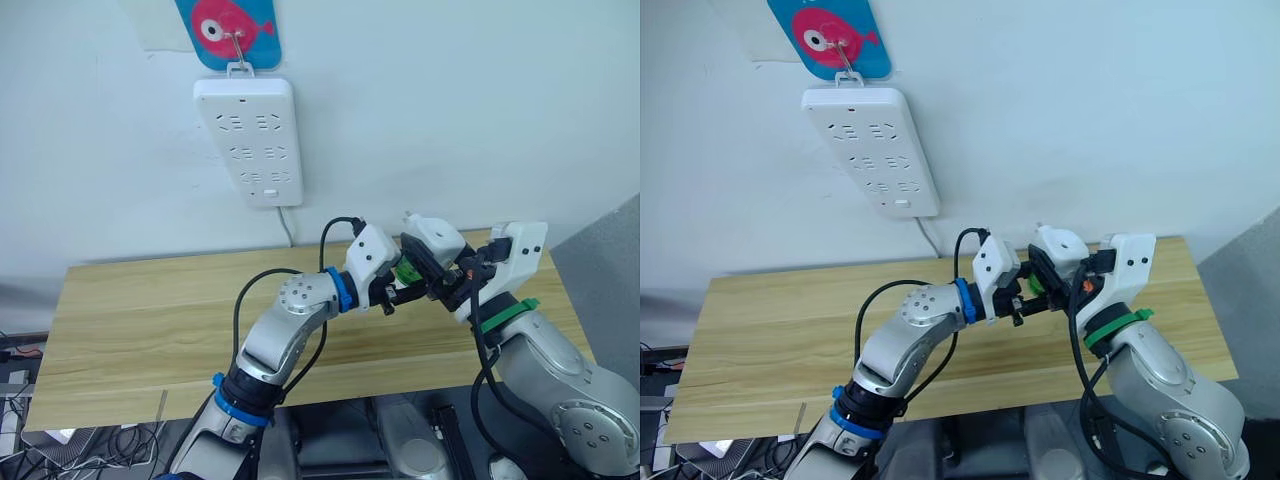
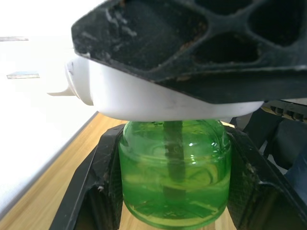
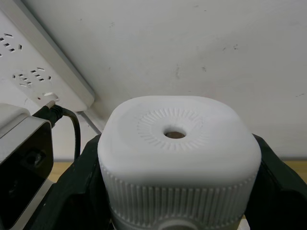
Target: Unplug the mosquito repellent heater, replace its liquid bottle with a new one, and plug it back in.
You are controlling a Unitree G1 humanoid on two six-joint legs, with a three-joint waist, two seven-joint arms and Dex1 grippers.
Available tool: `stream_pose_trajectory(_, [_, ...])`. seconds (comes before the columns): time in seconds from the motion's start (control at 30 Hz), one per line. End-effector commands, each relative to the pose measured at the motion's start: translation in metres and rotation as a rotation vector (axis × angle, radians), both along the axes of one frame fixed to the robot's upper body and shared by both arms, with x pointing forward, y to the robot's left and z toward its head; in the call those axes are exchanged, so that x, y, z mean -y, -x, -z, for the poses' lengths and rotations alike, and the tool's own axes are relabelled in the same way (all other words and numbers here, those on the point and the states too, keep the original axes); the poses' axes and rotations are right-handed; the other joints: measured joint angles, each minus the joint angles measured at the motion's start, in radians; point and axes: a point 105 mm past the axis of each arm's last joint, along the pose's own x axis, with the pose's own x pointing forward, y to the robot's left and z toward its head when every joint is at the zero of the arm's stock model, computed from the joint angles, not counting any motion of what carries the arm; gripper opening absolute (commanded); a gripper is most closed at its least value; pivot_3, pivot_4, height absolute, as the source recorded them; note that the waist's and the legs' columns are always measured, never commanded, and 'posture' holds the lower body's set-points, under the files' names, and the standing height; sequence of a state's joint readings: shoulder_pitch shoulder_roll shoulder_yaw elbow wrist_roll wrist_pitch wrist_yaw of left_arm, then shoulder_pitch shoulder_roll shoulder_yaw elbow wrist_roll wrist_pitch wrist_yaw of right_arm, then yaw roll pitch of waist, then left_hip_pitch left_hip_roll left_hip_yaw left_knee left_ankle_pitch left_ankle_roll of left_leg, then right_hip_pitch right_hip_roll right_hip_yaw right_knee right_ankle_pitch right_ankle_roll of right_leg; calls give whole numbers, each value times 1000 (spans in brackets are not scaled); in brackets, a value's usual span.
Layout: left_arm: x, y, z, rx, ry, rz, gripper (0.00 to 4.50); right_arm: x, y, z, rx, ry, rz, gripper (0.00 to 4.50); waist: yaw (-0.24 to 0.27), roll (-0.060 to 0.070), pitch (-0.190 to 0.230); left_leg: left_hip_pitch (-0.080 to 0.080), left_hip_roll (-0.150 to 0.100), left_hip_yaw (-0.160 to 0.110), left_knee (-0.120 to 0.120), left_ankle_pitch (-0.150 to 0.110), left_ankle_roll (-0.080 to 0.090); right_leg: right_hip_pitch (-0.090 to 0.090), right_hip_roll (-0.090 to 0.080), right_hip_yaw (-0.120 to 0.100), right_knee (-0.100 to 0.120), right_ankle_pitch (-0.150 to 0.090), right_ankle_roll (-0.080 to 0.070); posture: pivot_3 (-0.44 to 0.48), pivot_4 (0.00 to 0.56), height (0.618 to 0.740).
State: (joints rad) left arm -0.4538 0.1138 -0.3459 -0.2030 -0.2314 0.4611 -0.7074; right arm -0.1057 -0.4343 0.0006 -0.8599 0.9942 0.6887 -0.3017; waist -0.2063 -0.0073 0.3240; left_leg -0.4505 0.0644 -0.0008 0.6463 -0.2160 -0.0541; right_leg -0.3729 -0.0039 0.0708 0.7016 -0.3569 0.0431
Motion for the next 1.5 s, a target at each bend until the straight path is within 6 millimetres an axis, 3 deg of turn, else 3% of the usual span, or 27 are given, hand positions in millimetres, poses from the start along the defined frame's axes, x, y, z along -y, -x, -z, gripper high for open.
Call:
stream_pose_trajectory(0.03, [-3, 13, -12, 31, 42, 43, 3557, 3, 2, -12, 62, -4, 8, 2997, 0, 0, 0, 0, 0, 0, 0, 0, 0, 0, 0, 0, 0, 0, 0, -357, 301, 740])
stream_pose_trajectory(0.13, [-30, 16, -15, 16, 66, 12, 4436, 4, 1, -13, 76, 19, 8, 2997, -1, 0, 0, 0, 0, 0, 0, 0, 0, 0, 0, 0, 1, 0, 0, -333, 298, 740])
stream_pose_trajectory(0.23, [-65, 20, -15, 5, 50, -39, 4500, 6, 0, -13, 90, 41, 7, 2997, -5, 0, 0, 1, 1, 0, 0, 0, 0, 0, 0, 1, 2, 0, 0, -306, 299, 740])
stream_pose_trajectory(0.3, [-100, 15, -13, 17, -25, -124, 4500, 4, -1, -14, 106, 75, -18, 2997, -5, 0, 0, 3, 1, 0, 0, 1, -2, 0, 0, 1, 4, 0, 0, -269, 297, 740])
stream_pose_trajectory(0.33, [-122, 7, -19, 29, -50, -184, 4500, 0, 0, -12, 107, 114, -61, 2997, -2, 0, 0, 4, 1, 0, -1, 2, -3, 0, 1, 1, 5, 0, 0, -248, 295, 740])
stream_pose_trajectory(0.43, [-164, -7, -46, 61, -59, -298, 4500, -9, 5, -12, 115, 150, -181, 2997, 16, 0, 0, 6, 1, -1, -1, 5, -8, -1, 0, 1, 10, 0, 0, -206, 288, 740])
stream_pose_trajectory(0.63, [-201, -24, -91, 188, -91, -398, 4500, -13, 3, -26, 147, 144, -271, 2997, 68, -2, -1, 8, 0, -1, 0, 7, -13, 0, 0, 1, 13, 0, 0, -161, 282, 740])
stream_pose_trajectory(0.77, [-209, -42, -107, 268, -100, -429, 4500, -17, -3, -33, 161, 128, -280, 2997, 91, -5, -3, 7, 0, -2, -1, 8, -13, -1, 0, -1, 13, 0, 0, -158, 276, 740])
stream_pose_trajectory(1.0, [-206, -68, -112, 328, -126, -387, 4500, -17, -7, -36, 157, 112, -270, 2997, 113, -6, -4, 5, 0, -3, 0, 8, -14, -3, 0, -2, 13, 0, 0, -186, 268, 740])
stream_pose_trajectory(1.27, [-175, -74, -111, 314, -136, -148, 4500, -16, -3, -35, 152, 102, -266, 2997, 125, -11, -7, 3, -1, -11, 2, 11, -16, -1, 0, -9, 17, 1, -1, -198, 256, 740])
stream_pose_trajectory(1.5, [-167, -76, -103, 273, -151, -59, 4500, -17, -3, -34, 154, 100, -268, 2997, 113, -11, -7, -2, 0, -14, 0, 12, -18, -6, 1, -12, 15, 1, -1, -211, 252, 740])
